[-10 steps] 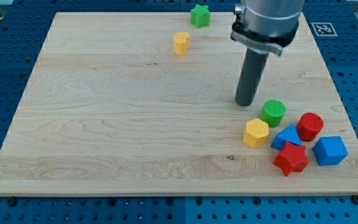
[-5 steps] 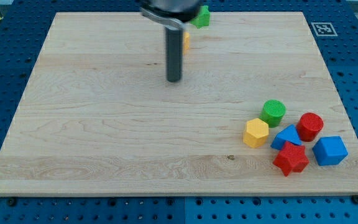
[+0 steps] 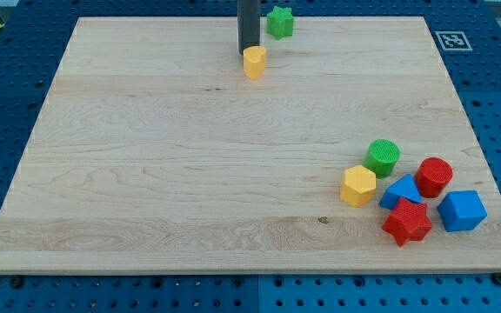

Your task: Push the heart into the green circle

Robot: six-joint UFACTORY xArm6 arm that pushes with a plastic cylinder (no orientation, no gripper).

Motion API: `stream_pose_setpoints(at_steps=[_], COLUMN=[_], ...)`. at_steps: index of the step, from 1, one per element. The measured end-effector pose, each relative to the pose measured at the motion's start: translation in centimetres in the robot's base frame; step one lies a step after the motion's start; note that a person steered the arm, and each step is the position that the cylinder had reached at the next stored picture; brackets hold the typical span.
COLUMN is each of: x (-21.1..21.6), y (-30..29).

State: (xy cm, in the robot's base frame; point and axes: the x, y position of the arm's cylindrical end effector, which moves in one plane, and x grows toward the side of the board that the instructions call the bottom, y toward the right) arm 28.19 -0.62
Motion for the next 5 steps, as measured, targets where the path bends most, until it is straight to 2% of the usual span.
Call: stream_pose_setpoints(at_steps=[2, 5], x=[3.9, 13.7], y=[0.6, 3.4])
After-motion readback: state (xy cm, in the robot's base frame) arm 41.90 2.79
